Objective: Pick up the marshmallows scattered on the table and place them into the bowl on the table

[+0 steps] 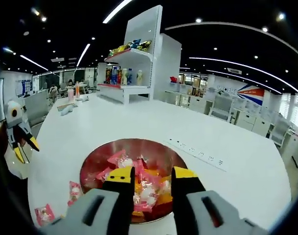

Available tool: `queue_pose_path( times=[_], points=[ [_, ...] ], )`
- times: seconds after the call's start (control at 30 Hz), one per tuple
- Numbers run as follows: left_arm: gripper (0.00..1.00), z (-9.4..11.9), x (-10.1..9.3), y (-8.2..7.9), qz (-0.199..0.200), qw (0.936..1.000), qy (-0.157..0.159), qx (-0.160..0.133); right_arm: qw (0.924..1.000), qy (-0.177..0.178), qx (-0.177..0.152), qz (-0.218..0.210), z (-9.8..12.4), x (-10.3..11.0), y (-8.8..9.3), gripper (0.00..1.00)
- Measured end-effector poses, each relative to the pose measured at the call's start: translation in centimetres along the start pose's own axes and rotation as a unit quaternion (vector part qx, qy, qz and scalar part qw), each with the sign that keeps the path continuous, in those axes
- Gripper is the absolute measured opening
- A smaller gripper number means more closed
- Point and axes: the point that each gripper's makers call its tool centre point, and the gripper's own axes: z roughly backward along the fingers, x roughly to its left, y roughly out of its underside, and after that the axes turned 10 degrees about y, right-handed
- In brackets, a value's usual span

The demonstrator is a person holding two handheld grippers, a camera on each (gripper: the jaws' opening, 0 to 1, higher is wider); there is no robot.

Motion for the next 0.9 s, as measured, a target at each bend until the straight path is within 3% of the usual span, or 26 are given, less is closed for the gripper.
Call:
queue_pose_path(
  times=[0.4,0.7,0.9],
  points=[
    [0.43,-0.3,-0.3,0.0,-0.001,1.0,0.006,0.001,1.0,0.001,-0.009,-0.001,2.0,0.5,-0.2,0.3],
    [0.45,-0.2,-0.5,0.2,-0.007,0.9999,0.015,0.003,0.9993,0.001,-0.038,0.001,6.0,3.2,-0.7,0.3],
    [0.51,-0.1,-1.5,0.5,-0.022,0.9987,0.045,0.009,0.9985,0.007,-0.053,-0.009,8.8,5.3,-0.1,0.3]
  ],
)
